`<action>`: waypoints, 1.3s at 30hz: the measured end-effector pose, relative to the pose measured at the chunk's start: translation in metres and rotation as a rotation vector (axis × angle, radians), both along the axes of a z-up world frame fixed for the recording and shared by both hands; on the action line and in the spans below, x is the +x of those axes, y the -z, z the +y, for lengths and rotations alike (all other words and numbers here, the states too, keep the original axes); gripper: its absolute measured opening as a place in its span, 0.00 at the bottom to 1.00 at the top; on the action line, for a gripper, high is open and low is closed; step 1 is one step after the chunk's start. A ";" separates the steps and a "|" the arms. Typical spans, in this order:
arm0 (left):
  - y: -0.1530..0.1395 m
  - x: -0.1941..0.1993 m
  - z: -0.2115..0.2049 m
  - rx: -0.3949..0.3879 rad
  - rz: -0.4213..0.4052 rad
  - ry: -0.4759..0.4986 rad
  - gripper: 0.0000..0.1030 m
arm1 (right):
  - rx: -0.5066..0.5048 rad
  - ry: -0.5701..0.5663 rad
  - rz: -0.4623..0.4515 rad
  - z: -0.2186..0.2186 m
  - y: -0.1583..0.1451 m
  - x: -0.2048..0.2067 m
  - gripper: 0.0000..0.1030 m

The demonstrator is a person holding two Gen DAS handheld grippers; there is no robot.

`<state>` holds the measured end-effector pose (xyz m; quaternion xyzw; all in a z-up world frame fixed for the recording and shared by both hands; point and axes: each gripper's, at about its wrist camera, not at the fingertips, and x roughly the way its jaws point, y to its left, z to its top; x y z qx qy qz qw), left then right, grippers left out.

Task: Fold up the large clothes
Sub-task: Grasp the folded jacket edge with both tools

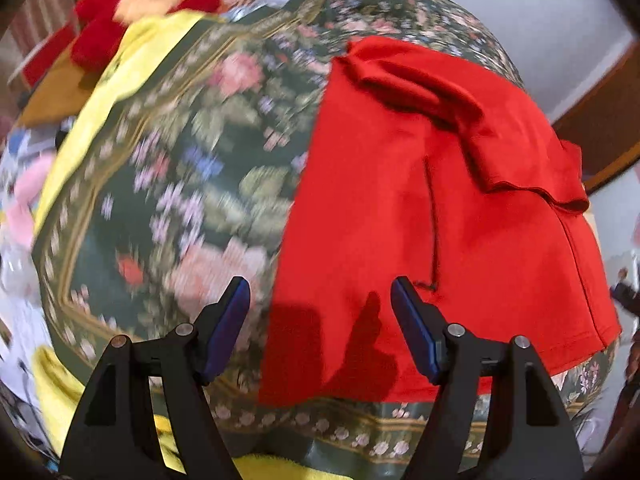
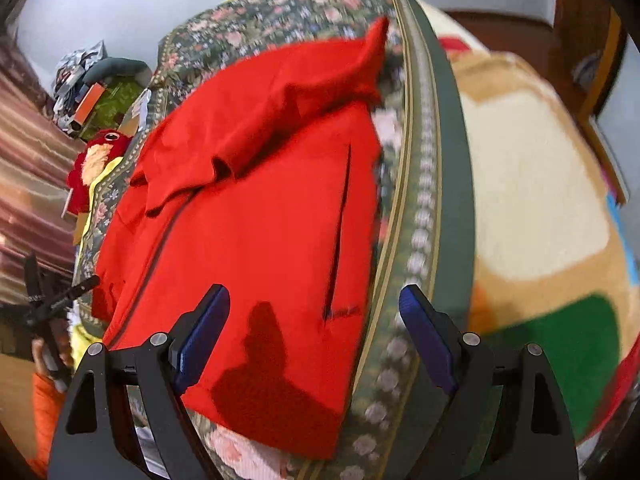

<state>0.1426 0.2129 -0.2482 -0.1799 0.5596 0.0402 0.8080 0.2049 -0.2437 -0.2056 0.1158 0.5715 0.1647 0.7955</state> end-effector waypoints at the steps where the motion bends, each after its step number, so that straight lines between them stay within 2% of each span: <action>1: 0.003 -0.003 0.003 -0.019 0.004 -0.010 0.70 | 0.007 0.001 0.013 0.000 0.003 -0.001 0.82; 8: 0.015 -0.019 0.002 -0.115 -0.005 -0.026 0.70 | 0.070 0.008 0.009 0.003 0.006 -0.002 0.84; 12: 0.016 -0.018 -0.009 -0.097 -0.010 0.006 0.69 | 0.101 0.007 -0.003 0.008 0.010 0.000 0.84; 13: 0.016 -0.018 -0.011 -0.073 -0.010 0.005 0.64 | 0.101 0.007 -0.008 0.010 0.011 0.001 0.82; 15: 0.016 -0.017 -0.014 -0.020 -0.004 -0.004 0.34 | 0.101 0.005 -0.022 0.013 0.010 0.001 0.77; 16: 0.016 -0.016 -0.015 -0.023 -0.002 -0.002 0.27 | 0.091 0.004 -0.026 0.014 0.010 0.001 0.70; 17: 0.016 -0.015 -0.015 -0.045 -0.001 0.001 0.13 | 0.080 0.001 -0.030 0.014 0.010 0.000 0.66; 18: 0.017 -0.012 -0.018 -0.063 0.000 0.007 0.09 | 0.068 -0.004 -0.036 0.015 0.009 0.000 0.56; 19: 0.016 -0.010 -0.021 -0.070 -0.004 0.016 0.09 | 0.070 -0.013 -0.041 0.014 0.008 0.000 0.45; 22: 0.010 -0.004 -0.031 -0.067 -0.024 0.048 0.05 | 0.122 -0.046 -0.039 0.014 0.006 0.000 0.23; 24: 0.003 0.001 -0.036 -0.081 -0.043 0.057 0.04 | 0.133 -0.059 -0.043 0.017 0.004 0.001 0.16; 31: -0.050 0.023 -0.042 -0.124 -0.179 0.085 0.03 | 0.145 -0.076 -0.139 0.027 -0.018 0.007 0.14; 39: -0.117 0.068 -0.033 -0.083 -0.380 0.052 0.03 | 0.143 -0.041 -0.254 0.030 -0.050 0.038 0.14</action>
